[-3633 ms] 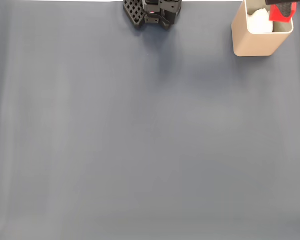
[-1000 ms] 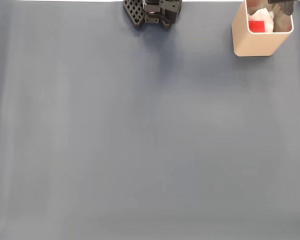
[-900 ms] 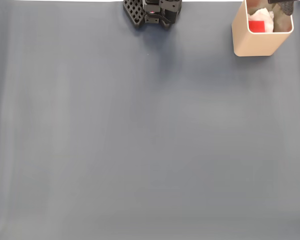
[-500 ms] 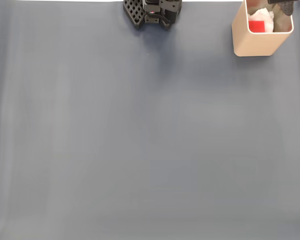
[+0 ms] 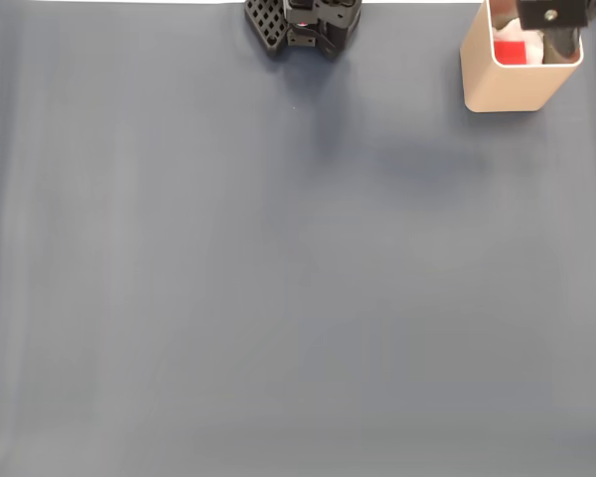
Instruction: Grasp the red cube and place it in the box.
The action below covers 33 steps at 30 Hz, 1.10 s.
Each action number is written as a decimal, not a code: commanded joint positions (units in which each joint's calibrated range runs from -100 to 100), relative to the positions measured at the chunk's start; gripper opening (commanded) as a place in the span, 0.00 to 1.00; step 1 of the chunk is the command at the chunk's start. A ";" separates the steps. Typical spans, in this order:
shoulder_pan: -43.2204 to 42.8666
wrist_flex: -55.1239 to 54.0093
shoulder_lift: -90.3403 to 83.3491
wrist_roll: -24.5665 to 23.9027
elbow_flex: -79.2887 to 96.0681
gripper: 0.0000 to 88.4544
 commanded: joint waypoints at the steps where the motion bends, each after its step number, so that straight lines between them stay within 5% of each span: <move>1: 3.02 -2.09 -0.58 0.00 -1.35 0.00; 33: 37.10 -13.34 2.27 -2.78 1.57 0.00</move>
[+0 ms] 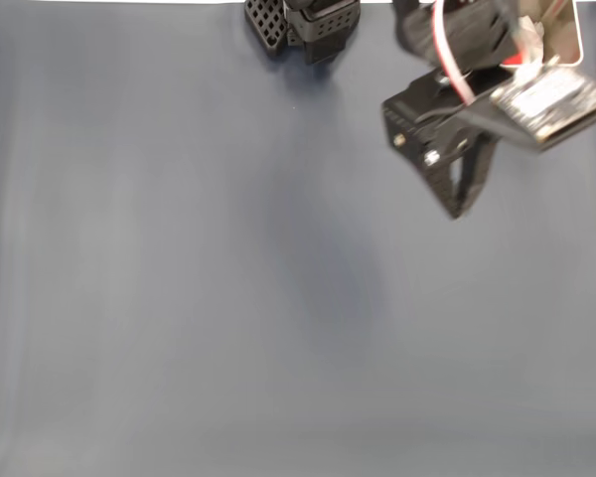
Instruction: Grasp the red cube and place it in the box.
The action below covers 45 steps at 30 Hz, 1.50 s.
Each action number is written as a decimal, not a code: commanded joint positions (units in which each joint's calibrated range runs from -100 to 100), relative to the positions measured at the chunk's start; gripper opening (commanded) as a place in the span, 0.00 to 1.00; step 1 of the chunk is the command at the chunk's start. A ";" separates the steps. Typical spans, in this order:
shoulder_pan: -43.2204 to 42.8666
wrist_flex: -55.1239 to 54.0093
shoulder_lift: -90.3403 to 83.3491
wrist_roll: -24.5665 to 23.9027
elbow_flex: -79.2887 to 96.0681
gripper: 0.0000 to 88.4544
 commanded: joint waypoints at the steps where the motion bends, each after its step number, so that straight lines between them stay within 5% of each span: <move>1: 4.79 -2.21 -1.02 -0.39 0.66 0.00; 19: 19.27 -12.47 -9.50 -0.34 20.53 0.00; 45: 22.68 -16.24 -37.63 -3.03 55.44 0.00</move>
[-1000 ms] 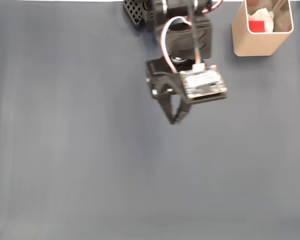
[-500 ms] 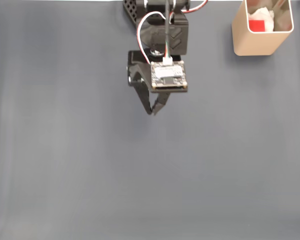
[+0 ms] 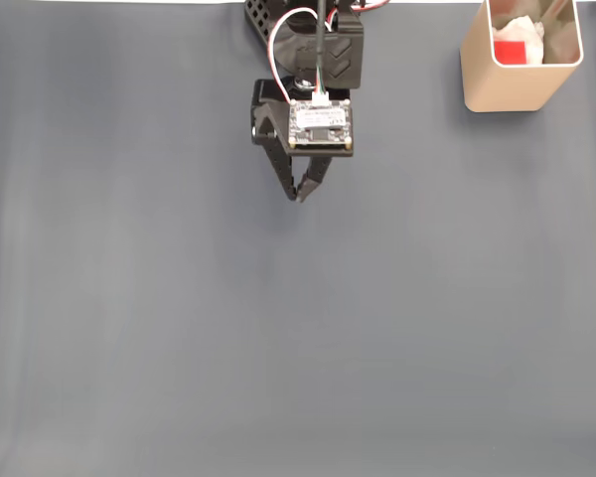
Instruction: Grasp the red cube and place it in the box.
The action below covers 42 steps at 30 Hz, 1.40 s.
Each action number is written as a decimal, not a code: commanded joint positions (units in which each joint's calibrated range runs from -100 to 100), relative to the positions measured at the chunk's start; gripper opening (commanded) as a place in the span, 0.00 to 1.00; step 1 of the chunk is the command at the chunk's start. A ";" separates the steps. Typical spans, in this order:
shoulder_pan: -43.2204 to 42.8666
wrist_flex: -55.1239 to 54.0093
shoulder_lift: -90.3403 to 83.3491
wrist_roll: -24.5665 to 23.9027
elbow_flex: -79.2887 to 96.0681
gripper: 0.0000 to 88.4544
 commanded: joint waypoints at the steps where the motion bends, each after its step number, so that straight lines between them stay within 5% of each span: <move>1: 0.73 -0.81 -5.49 -0.44 2.53 0.00; 25: -0.40 5.84 -26.44 -0.15 22.68 0.00; 42: -2.39 26.93 -30.59 1.12 23.22 0.00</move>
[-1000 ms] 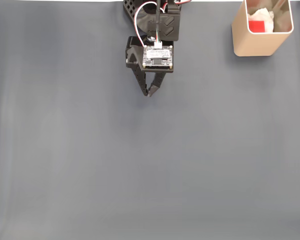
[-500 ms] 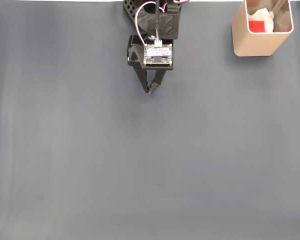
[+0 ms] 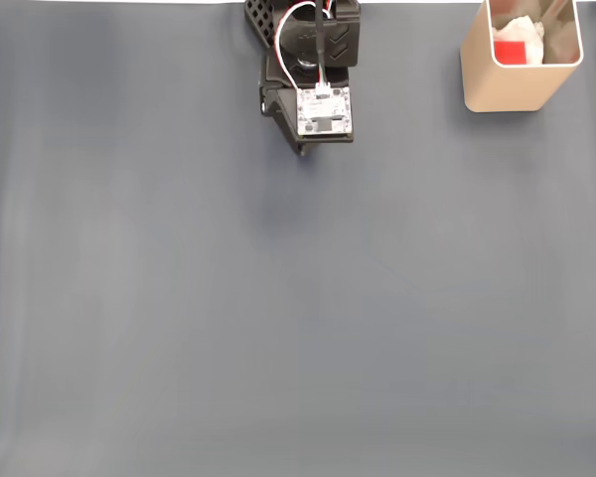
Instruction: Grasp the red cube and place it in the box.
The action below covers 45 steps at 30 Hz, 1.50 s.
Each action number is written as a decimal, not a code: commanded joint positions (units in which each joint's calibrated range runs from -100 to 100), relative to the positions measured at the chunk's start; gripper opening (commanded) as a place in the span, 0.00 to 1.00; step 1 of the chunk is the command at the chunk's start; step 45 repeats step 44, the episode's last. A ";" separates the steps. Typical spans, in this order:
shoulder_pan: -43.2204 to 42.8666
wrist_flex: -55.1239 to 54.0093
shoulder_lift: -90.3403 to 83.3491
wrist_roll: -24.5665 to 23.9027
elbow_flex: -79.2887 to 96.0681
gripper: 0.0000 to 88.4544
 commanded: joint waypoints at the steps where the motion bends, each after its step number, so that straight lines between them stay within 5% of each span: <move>1: -0.29 4.44 -0.54 0.78 0.64 0.00; 13: -0.57 14.86 -0.63 1.56 0.64 0.00; 45: -0.57 15.19 -0.63 0.44 0.64 0.01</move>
